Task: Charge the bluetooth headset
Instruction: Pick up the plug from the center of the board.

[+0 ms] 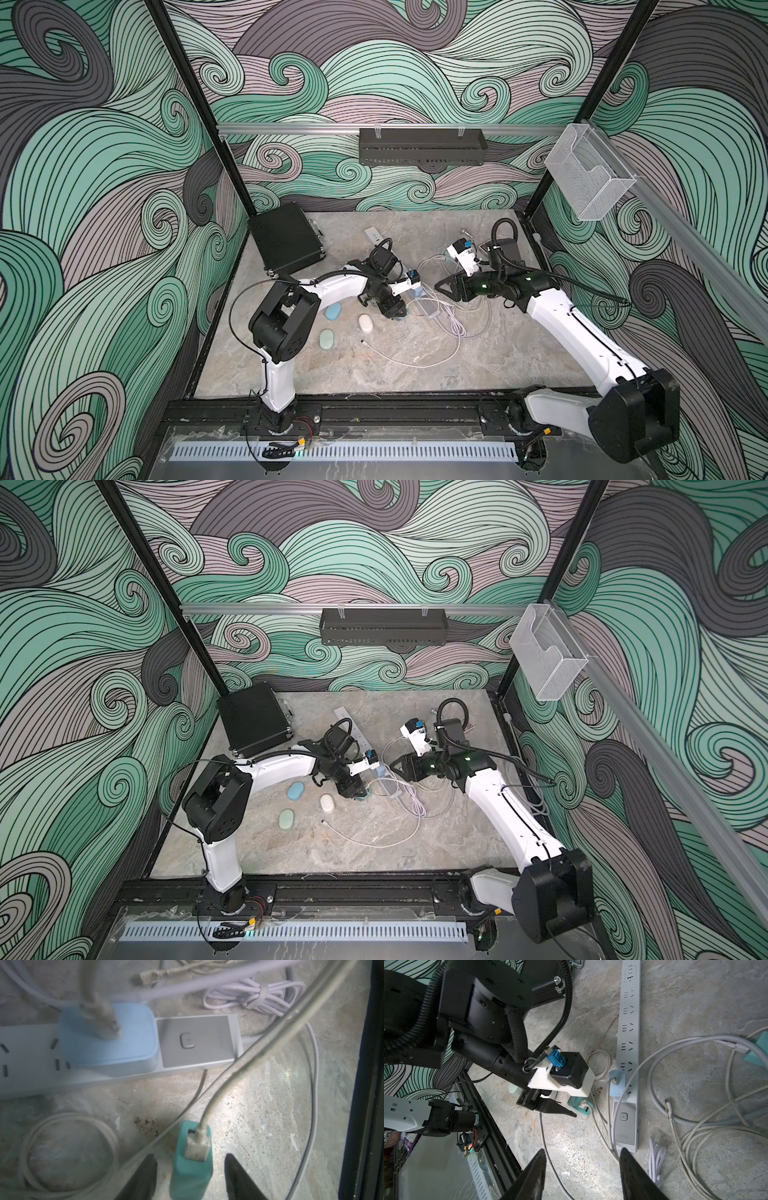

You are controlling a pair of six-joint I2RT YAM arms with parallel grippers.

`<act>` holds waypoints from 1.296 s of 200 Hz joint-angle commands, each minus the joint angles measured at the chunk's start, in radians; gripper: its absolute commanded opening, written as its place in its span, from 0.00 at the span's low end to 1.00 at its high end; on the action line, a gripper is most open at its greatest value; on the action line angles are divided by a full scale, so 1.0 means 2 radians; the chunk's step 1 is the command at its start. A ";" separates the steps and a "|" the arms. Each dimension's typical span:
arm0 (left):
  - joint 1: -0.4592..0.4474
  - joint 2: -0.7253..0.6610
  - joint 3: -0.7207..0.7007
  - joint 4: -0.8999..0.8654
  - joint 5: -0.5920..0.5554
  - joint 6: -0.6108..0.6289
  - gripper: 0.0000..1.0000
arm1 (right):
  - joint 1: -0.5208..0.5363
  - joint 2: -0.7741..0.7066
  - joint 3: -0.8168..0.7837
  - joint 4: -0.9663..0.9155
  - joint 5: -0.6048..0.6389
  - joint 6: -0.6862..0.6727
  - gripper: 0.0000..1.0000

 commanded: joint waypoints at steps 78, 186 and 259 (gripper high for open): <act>-0.010 0.006 0.022 -0.027 -0.005 0.008 0.11 | -0.016 -0.014 -0.009 -0.010 -0.017 -0.004 0.56; 0.022 -0.094 0.008 -0.015 0.238 0.016 0.00 | -0.024 -0.021 -0.025 -0.020 -0.192 -0.075 0.61; 0.038 -0.101 0.002 0.041 0.334 -0.027 0.00 | 0.006 -0.037 -0.069 0.007 -0.178 -0.120 0.56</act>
